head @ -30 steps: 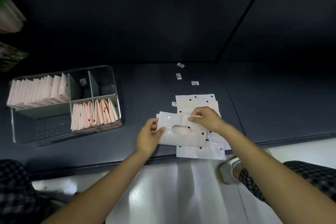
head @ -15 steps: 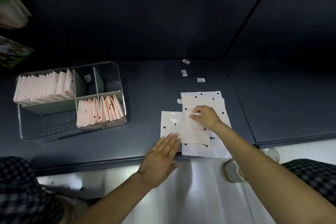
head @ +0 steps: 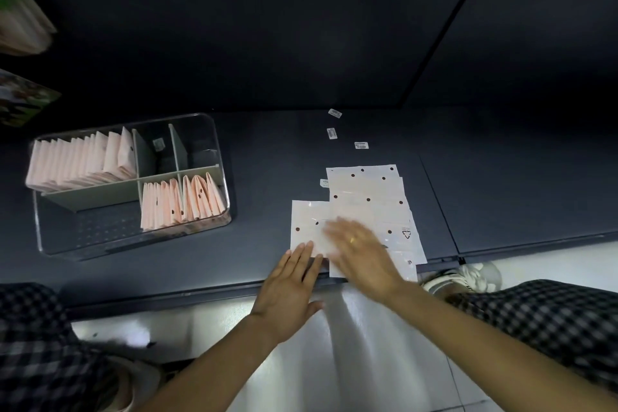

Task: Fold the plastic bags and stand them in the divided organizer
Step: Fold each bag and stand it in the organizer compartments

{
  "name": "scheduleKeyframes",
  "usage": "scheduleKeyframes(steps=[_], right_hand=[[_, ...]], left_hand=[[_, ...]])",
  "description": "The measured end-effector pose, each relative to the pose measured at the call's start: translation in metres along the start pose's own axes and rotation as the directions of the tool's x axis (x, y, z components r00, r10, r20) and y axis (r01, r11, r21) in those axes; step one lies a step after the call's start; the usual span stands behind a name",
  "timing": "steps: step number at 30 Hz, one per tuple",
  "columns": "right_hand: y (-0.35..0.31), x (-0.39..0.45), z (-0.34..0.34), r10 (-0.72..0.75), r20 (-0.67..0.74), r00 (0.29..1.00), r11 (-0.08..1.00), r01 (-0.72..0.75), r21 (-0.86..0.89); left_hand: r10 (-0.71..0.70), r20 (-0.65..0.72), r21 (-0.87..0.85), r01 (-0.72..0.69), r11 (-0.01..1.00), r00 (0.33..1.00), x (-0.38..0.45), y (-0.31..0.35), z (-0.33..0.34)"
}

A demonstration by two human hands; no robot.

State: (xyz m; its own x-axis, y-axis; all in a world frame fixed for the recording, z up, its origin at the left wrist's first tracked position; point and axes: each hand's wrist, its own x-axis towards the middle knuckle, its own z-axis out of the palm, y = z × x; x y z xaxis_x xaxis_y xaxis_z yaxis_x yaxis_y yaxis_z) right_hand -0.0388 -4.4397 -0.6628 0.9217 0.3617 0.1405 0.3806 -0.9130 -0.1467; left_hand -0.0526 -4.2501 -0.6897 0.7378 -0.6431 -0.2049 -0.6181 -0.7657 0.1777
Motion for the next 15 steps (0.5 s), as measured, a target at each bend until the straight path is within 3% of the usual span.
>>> scheduleKeyframes(steps=[1, 3, 8, 10, 13, 15], right_hand=[[-0.006, -0.013, 0.003, -0.069, 0.1, 0.993, 0.997, 0.072, -0.023], [-0.003, -0.036, 0.007, -0.074, 0.236, 0.969, 0.993, 0.094, -0.076], [0.041, -0.07, -0.013, 0.018, 0.294, 0.956, 0.985, 0.034, -0.172], [0.047, -0.072, -0.02, 0.036, 0.282, 0.959, 0.983, 0.017, -0.184], [0.039, -0.055, -0.024, 0.077, 0.076, 0.994, 0.994, -0.071, -0.085], [0.028, -0.039, -0.02, 0.096, 0.017, 0.995, 0.995, -0.096, -0.017]], left_hand=[[-0.008, 0.011, 0.001, 0.008, 1.0, 1.0, 0.0, 0.0, 0.0], [-0.004, 0.004, 0.021, 0.004, 1.0, 1.0, -0.001, -0.003, -0.001], [-0.009, 0.016, 0.051, 0.008, 0.999, 1.0, -0.005, -0.016, -0.004], [-0.011, 0.001, 0.039, 0.011, 0.999, 1.0, -0.005, -0.018, -0.005], [-0.021, -0.023, 0.021, 0.021, 1.0, 1.0, -0.005, -0.02, -0.006], [-0.022, -0.025, 0.011, 0.022, 1.0, 0.999, -0.003, -0.021, -0.006]])
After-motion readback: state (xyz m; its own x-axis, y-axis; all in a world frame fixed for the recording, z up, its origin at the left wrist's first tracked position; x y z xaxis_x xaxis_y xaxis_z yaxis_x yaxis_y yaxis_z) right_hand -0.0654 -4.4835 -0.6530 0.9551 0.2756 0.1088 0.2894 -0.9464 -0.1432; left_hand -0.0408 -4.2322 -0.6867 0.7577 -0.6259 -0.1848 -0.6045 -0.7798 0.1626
